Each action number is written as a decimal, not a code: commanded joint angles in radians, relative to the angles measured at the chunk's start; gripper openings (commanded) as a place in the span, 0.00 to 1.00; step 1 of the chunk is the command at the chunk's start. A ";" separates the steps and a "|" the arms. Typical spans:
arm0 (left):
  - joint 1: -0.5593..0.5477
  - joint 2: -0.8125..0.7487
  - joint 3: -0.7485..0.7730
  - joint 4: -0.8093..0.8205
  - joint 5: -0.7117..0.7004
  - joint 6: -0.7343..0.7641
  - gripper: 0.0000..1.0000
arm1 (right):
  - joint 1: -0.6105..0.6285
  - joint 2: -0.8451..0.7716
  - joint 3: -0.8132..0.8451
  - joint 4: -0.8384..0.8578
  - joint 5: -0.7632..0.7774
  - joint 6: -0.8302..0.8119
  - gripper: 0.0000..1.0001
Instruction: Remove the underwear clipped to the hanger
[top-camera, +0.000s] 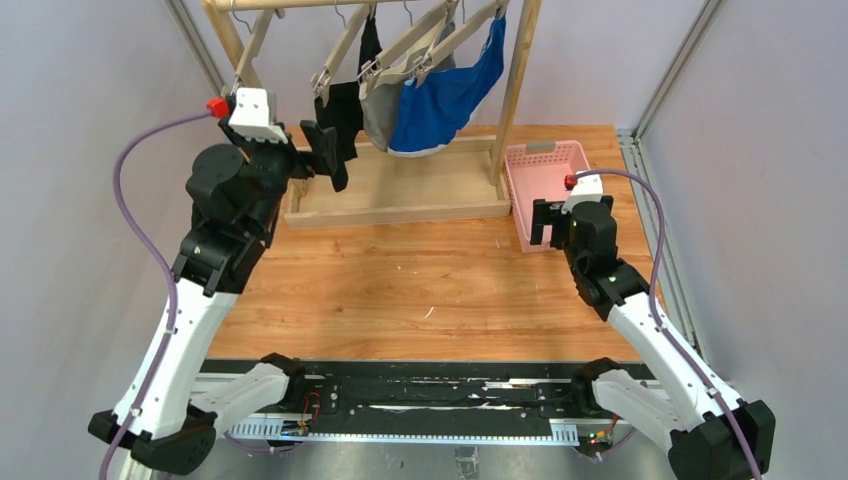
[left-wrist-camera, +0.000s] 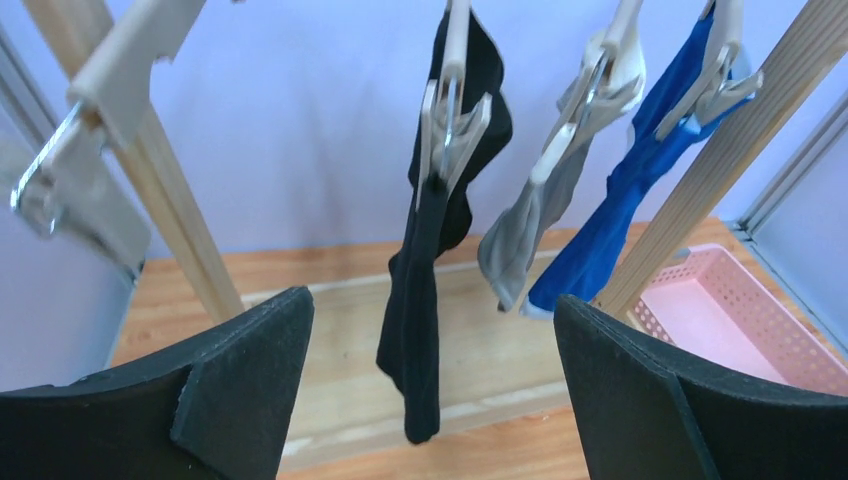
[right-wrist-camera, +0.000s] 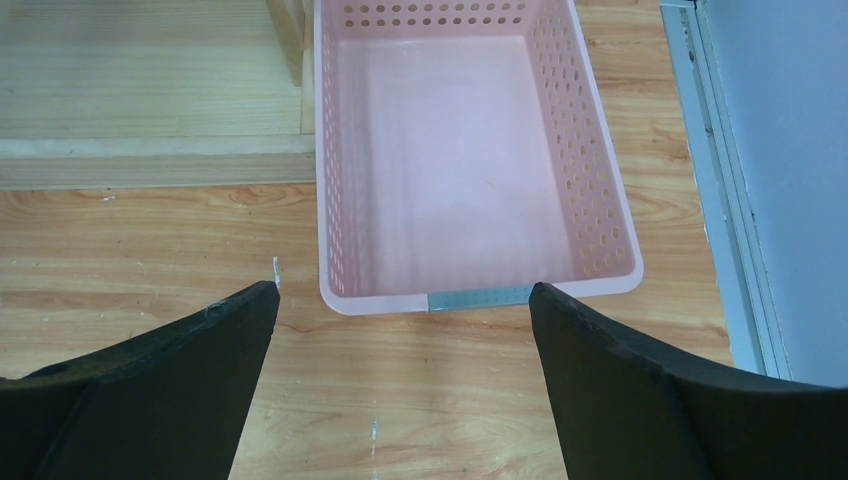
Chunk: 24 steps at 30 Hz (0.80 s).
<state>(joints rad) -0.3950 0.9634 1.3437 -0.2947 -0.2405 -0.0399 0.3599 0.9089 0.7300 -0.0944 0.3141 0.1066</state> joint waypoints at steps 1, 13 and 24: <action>-0.005 0.112 0.165 -0.122 0.050 0.050 0.98 | 0.019 -0.032 0.018 0.028 0.003 0.014 0.99; -0.004 0.363 0.461 -0.144 0.017 0.117 0.98 | 0.019 -0.113 0.005 0.012 -0.011 -0.006 0.99; -0.001 0.311 0.487 -0.076 -0.011 0.165 0.98 | 0.019 -0.067 -0.003 0.025 -0.038 -0.009 0.99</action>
<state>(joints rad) -0.3950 1.3231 1.7897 -0.4358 -0.2428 0.0860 0.3599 0.8276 0.7296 -0.0841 0.2977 0.1040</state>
